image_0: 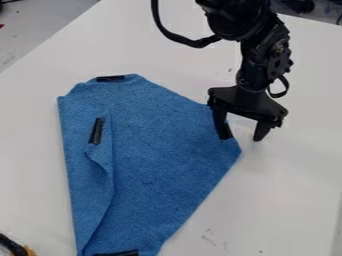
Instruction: Fold the cloth from top right to bottom left
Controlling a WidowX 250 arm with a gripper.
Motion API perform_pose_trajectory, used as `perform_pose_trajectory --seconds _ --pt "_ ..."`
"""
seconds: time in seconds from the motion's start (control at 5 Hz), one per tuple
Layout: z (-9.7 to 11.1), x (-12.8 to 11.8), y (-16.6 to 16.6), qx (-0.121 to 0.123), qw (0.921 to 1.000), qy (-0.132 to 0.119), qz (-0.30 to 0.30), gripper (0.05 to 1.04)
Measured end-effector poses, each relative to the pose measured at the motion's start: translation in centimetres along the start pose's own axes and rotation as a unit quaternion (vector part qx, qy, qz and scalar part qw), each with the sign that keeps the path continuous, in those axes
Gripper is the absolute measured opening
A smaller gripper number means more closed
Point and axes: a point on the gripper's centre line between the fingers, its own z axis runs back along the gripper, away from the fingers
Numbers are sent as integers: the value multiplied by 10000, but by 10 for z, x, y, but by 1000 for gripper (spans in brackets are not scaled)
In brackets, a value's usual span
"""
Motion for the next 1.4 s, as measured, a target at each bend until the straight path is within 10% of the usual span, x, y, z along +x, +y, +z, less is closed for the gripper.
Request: perform_pose_trajectory --seconds 0.6,1.0,1.4 --pt "-8 -2 8 -294 9989 69 364 237" --pt "-5 -1 11 -78 9991 247 336 67" --pt "49 -8 34 460 9937 -109 1019 59"
